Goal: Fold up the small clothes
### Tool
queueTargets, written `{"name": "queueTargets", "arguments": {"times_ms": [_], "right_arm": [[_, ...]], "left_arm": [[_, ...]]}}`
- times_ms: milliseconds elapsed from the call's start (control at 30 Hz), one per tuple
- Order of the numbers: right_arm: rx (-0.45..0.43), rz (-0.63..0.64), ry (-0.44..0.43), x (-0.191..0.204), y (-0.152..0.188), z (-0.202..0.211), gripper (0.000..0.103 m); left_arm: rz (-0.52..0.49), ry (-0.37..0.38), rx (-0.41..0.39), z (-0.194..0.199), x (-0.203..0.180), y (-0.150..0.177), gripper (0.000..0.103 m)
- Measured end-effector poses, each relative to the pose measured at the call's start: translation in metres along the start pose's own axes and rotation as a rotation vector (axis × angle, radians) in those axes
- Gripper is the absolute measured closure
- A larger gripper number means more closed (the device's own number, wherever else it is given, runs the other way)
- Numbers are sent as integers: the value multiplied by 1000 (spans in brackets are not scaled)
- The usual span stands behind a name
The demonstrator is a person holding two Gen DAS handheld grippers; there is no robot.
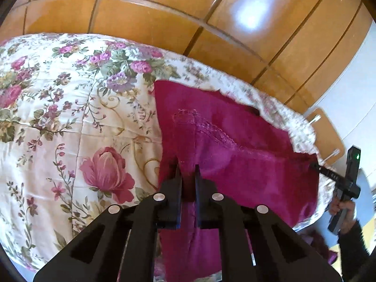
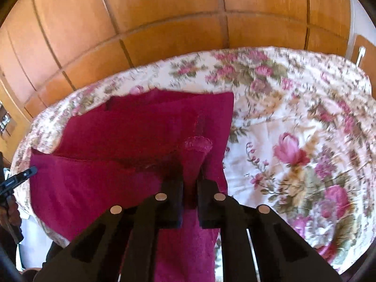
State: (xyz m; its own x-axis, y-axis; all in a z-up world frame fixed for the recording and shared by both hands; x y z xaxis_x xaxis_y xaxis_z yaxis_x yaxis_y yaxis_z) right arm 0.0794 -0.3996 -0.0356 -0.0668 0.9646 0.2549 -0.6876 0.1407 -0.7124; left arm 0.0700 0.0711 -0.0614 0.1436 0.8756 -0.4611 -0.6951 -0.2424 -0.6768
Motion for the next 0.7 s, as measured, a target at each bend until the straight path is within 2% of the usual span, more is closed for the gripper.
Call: {"name": "queueTargets", "arguments": {"times_ms": [133,300,500,700], "right_arm": [[-65,-26,-39,8,-24,16,96],[-110,-72,-58,6,-63,1,96],[-100,-135,-6,-12,-105,-56,96],[-7,-168,92,-35,-107,-131,96]], "left_arm": [[-16,17,-45,13,-9,-14,96],[-55,-7,-103,9,-19,-50,96],[-74,-73,-127,-35,-17,-99,96],[-108,-194,-51,-109,-3,-123,96]]}}
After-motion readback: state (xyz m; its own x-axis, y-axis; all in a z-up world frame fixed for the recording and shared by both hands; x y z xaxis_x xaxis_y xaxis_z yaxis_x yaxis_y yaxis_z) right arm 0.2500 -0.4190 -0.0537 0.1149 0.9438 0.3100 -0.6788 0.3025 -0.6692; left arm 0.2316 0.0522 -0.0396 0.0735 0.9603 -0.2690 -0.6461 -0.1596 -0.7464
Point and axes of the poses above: each gripper's, at about its wrist camera, not at the fingertips, and z roughly against the way its jaws point, x to its left, y to its underside, the point moved 4 cm from there along -z, roughly the way its jaws point, and after that the axes turned 8 degrees about -x, right-handed, at the moved point
